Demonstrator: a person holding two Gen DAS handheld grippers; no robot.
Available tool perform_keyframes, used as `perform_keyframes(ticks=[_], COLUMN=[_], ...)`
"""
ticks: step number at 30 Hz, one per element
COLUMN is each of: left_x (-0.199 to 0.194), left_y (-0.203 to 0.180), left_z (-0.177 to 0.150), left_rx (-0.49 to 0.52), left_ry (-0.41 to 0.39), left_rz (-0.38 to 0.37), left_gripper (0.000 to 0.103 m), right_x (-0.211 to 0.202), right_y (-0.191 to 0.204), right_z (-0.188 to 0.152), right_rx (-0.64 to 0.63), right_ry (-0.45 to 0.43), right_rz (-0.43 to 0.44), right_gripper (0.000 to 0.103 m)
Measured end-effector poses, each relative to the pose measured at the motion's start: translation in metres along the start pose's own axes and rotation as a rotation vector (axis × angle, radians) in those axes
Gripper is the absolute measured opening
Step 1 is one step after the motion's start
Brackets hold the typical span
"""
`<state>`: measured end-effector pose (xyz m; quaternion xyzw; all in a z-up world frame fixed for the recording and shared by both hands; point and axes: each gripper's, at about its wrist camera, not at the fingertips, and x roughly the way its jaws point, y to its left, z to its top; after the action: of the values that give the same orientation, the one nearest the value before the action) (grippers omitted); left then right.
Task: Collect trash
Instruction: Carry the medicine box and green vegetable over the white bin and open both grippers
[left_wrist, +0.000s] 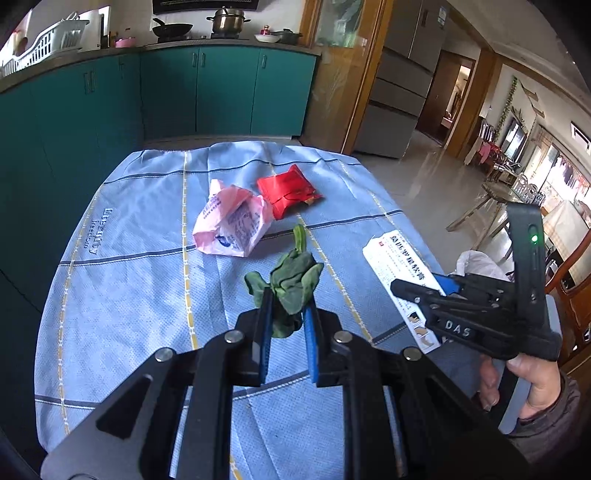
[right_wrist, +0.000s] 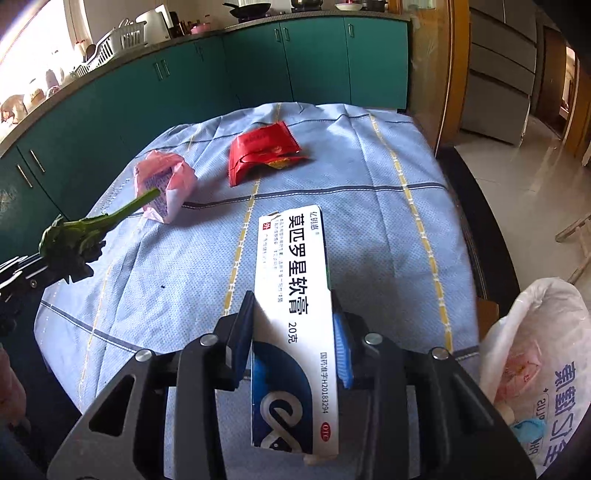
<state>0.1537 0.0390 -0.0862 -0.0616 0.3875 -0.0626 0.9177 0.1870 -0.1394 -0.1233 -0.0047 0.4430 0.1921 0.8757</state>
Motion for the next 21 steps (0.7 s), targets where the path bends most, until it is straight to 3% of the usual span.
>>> perform_keyframes(ticks=[12,21], left_x=[0.0,0.012], left_y=[-0.032,-0.07], left_z=[-0.007,-0.007], left_rx=[0.063,0.131], left_ry=[0.016,0.037], left_rz=[-0.022,-0.05], left_gripper=[0.017,0.017], right_x=[-0.039,-0.074], right_y=[-0.033,-0.104], right_z=[-0.013,-0.033], right_rx=[0.087,0.244], right_ry=[-0.068,-0.139], right_rz=[0.008,-0.082], right_gripper=[0.038,0.038])
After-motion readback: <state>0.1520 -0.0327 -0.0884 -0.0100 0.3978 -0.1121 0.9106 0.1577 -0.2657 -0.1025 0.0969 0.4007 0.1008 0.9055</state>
